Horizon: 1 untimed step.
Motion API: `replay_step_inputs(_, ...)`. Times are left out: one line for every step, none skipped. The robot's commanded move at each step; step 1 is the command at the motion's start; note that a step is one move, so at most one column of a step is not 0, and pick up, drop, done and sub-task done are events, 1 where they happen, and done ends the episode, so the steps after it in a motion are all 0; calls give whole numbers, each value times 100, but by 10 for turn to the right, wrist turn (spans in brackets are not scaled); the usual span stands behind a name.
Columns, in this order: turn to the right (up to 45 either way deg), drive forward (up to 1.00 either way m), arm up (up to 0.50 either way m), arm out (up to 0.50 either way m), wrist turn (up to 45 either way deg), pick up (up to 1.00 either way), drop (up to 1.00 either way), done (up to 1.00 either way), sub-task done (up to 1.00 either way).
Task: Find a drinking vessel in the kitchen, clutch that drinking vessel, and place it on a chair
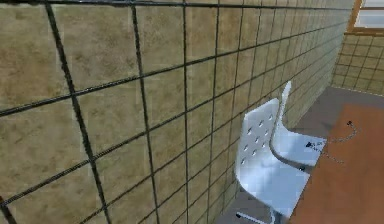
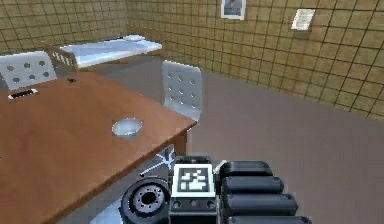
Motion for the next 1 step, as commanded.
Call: replay_step_inputs(0,15,0,0,0,0,0,0,0)
